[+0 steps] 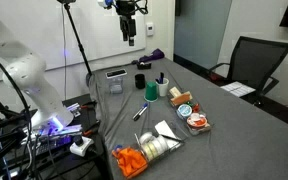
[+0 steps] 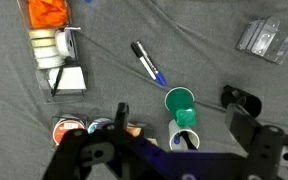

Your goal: Turn the green cup over

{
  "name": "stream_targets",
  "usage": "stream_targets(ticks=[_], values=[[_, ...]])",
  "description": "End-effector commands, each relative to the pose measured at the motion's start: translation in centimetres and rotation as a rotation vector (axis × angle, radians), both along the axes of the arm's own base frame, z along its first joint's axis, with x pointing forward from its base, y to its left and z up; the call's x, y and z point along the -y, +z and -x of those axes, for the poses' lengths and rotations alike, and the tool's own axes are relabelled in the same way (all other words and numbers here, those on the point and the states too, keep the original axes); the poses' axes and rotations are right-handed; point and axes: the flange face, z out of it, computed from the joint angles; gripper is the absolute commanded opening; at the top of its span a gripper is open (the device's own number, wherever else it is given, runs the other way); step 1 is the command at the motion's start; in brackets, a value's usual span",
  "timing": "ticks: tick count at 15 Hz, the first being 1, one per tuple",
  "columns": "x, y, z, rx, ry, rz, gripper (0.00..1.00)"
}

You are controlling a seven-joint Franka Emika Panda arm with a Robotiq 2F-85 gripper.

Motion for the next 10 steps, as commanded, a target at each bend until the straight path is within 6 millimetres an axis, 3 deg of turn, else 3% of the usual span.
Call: stream_targets(ticks=[1, 5, 10], values=[[0.0, 0.0, 0.0, -0.001, 0.0, 0.0, 1.0], [-1.1, -2.6, -2.8, -0.025, -0.008, -0.002, 1.0], [-2.7, -7.6, -6.8, 0.013, 0.017, -0.031, 1.0]])
